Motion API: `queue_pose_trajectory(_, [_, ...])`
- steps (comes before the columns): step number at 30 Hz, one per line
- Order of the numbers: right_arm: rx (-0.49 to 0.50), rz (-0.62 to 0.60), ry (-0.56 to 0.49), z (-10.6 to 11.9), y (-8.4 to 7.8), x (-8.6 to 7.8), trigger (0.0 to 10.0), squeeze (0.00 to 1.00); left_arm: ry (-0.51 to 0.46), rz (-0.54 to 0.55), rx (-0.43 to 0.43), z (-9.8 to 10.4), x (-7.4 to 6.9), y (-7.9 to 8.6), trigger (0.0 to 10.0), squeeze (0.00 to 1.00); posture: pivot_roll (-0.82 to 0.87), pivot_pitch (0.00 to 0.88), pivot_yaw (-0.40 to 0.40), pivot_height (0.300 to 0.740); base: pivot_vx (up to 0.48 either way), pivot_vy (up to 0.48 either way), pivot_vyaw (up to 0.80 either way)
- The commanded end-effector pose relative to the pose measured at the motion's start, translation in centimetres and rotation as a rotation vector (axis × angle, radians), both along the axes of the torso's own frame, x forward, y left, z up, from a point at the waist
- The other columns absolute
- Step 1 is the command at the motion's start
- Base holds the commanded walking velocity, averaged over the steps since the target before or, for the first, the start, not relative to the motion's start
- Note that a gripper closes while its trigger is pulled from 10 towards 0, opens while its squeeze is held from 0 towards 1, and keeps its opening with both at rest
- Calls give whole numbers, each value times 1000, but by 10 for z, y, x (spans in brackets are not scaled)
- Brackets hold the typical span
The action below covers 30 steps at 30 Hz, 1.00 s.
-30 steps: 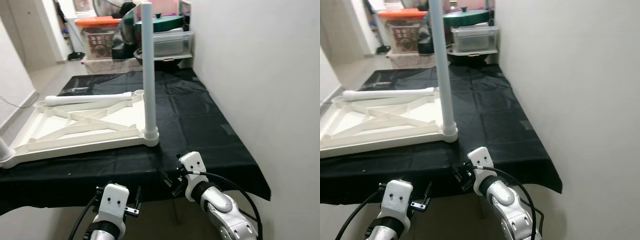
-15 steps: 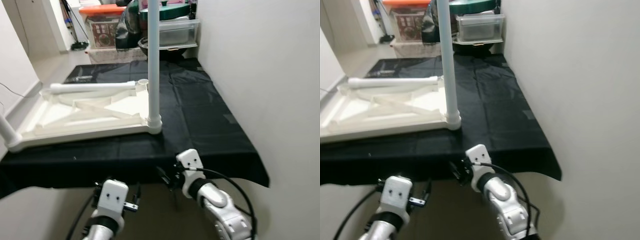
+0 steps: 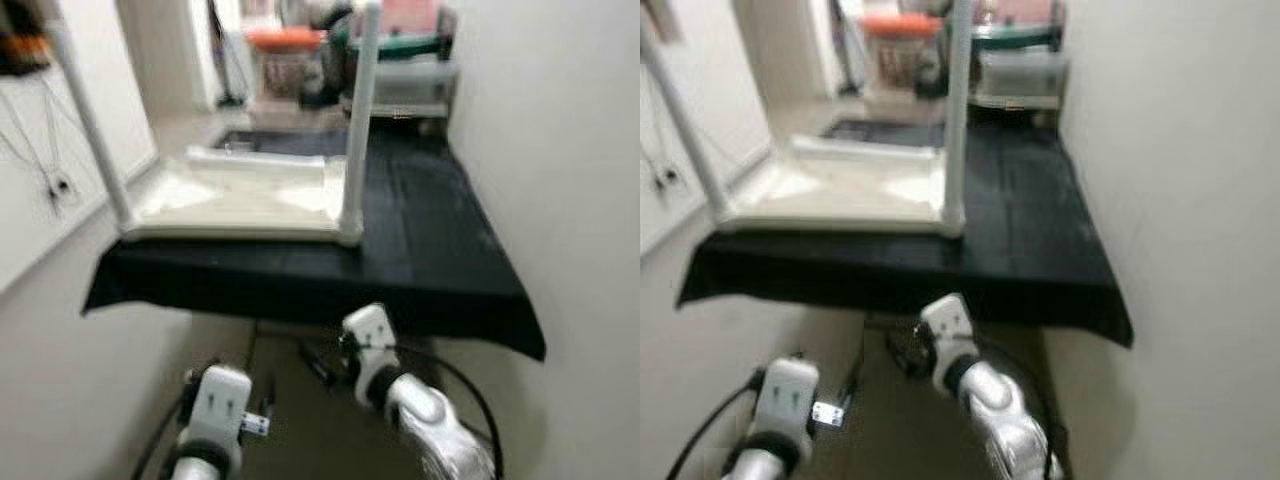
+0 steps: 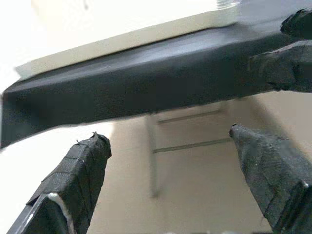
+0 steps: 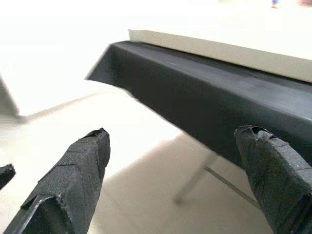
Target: Building children table
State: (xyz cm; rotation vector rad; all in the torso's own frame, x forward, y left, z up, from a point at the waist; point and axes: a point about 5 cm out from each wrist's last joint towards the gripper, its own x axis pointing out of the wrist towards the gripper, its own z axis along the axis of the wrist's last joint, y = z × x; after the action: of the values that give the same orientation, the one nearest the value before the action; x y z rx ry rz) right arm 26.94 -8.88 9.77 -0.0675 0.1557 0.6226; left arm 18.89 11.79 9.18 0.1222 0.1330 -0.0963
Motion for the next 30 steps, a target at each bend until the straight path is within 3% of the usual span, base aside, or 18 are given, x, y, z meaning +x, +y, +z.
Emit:
queue_pose_trajectory(1, [11, 7, -2, 1, 0, -1, 10000, 0, -4, -3, 14, 0, 0, 0, 10000, 0, -49, 0, 26, 740, 0, 0, 0])
queue_pose_trajectory(8, [5, 63, -23, 3, 5, -2, 10000, 0, -12, 0, 22, 2, 2, 0, 10000, 0, -49, 0, 26, 740, 0, 0, 0])
queue_pose_trajectory(13, [6, 68, -30, 4, 5, -1, 10000, 0, -19, 0, 27, 4, 3, 0, 10000, 0, -34, 0, 20, 740, 0, 0, 800])
queue_pose_trajectory(21, [9, -39, -23, 4, -5, 6, 10000, 0, -22, 0, 27, 5, 3, -1, 10000, 0, -47, 0, 20, 740, 0, 0, 133])
queue_pose_trajectory(30, [12, -59, -34, 4, -6, 6, 10000, 0, -30, 14, 29, 6, 2, 1, 10000, 0, -43, 0, 22, 740, 0, 0, -776])
